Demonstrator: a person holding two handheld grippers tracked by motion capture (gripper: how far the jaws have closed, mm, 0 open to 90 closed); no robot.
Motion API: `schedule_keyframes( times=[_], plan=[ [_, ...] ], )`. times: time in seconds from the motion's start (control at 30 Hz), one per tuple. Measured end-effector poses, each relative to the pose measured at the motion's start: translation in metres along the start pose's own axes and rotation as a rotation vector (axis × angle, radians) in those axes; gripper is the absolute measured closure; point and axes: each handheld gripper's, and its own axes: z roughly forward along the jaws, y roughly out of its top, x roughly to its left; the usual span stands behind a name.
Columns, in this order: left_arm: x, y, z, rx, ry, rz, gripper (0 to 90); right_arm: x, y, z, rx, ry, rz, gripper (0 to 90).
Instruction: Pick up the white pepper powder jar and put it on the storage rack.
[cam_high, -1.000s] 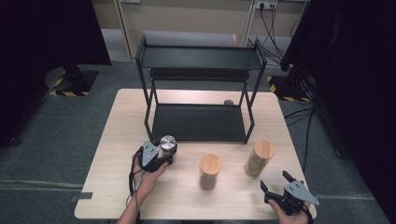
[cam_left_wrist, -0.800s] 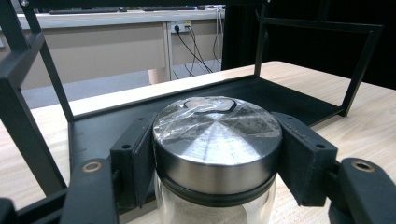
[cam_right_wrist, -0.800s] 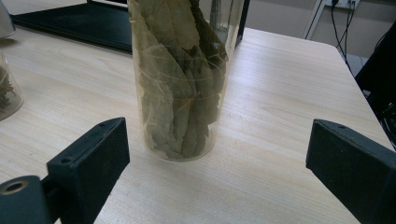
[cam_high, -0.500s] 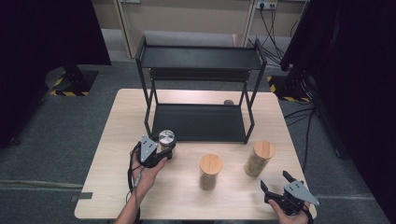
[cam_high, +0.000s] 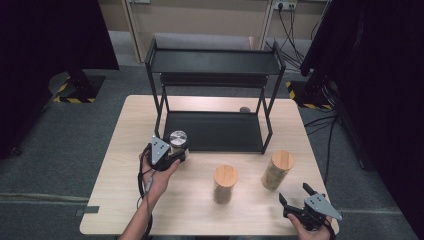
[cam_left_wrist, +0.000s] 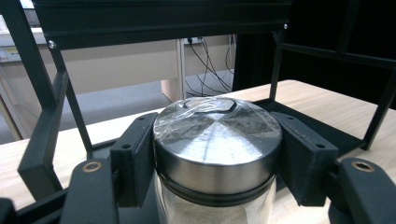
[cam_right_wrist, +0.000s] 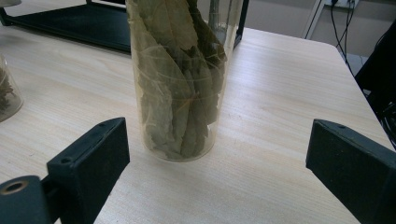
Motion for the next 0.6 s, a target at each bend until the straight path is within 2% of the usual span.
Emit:
schedule_keyframes(
  times=[0.6],
  plan=[
    [0.011, 0.011, 0.022, 0.003, 0.056, -0.013, 34.7, -0.001, 0.0, 0.0, -0.002, -0.002, 0.005, 6.3]
  ],
)
